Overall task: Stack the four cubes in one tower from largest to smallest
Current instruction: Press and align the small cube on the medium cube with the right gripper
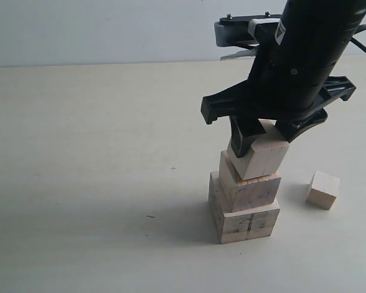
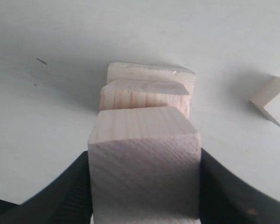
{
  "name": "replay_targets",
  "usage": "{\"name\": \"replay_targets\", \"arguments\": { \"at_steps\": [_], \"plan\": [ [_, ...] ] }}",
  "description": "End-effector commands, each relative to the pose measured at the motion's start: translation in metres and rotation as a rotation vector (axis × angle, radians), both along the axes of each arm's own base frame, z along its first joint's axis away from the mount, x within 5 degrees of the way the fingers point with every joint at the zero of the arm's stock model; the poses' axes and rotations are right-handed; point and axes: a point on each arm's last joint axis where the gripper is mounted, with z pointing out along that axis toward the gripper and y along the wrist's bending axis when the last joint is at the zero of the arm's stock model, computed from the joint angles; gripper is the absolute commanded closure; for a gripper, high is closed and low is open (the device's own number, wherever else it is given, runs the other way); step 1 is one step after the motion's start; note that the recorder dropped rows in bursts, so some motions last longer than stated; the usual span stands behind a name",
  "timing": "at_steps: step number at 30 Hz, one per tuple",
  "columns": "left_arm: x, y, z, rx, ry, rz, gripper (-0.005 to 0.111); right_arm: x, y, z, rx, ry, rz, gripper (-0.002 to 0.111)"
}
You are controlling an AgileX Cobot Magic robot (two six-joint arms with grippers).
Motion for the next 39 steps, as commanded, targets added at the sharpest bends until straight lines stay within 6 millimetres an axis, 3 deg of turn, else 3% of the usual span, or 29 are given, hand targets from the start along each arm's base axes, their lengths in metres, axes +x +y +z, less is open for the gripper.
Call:
{"name": "replay_targets", "arguments": {
  "at_steps": [1,5,9,13,39],
  "plan": [
    [0.0000,0.0003,-0.0002,-0.004,-0.009,0.002,0.107,-0.0002,0.0001,0.0014,-0.004,-0.013,0.022,0.108],
    [0.0000,0.0003,-0.0002,-0.004,-0.009,0.002,0.107,-0.0002,0.0001,0.0014,-0.004,-0.013,0.022,0.103],
    [0.0000,0.0003,-0.0002,-0.004,-0.009,0.002,0.107,-0.0002,0.0001,0.0014,-0.004,-0.013,0.022,0.083],
    [0.0000,0.0003,-0.0002,-0.004,-0.009,0.002,0.107,-0.0002,0.0001,0.0014,-0.003,-0.012,0.020,0.072],
    [0.0000,0.0003,-0.0002,-0.004,-0.009,0.002,0.107,-0.0005,0.0006,0.0014,0.003,-0.009,0.020,0.042]
  ]
}}
